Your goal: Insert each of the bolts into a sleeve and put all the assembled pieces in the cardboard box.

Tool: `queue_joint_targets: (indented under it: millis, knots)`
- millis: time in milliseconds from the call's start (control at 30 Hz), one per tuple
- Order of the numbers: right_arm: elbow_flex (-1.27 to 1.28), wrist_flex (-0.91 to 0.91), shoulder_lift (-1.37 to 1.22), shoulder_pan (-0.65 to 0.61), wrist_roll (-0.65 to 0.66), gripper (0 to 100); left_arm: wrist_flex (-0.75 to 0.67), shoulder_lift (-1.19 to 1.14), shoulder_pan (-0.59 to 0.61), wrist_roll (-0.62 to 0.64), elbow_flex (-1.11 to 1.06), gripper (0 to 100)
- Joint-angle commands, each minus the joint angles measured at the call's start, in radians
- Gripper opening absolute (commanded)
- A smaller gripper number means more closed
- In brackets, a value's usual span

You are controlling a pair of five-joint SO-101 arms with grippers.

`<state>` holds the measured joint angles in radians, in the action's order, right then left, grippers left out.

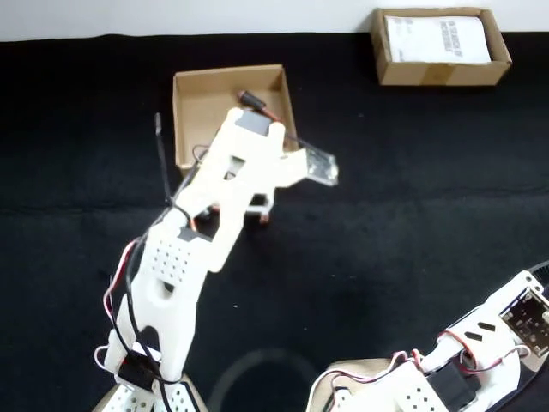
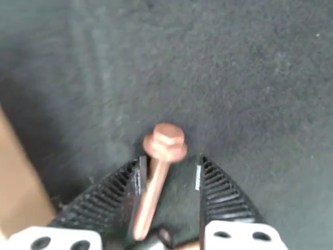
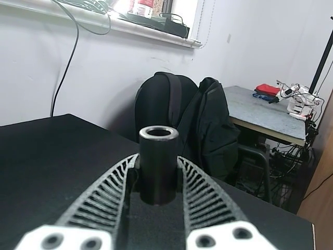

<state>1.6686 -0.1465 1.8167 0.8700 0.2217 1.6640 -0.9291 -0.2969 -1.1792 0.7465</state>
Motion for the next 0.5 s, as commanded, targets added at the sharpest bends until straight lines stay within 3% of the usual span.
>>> queue_joint_targets:
  millis: [0,133,233,467]
  knots:
    - [0.136,0.004,0.016,-0.010,0.011,0.7,-0.005,-0.044,-0.033,0.000,0.004,15]
    - [0.134,0.001,0.016,-0.010,0.012,0.7,-0.003,-0.058,-0.036,0.000,0.036,2]
    - [0.136,-0.001,0.008,-0.018,0.006,0.7,-0.002,-0.058,-0.041,0.031,0.038,1]
    - [0.133,-0.097,0.016,-0.108,0.006,0.7,0.110,0.041,-0.054,0.431,0.196,1]
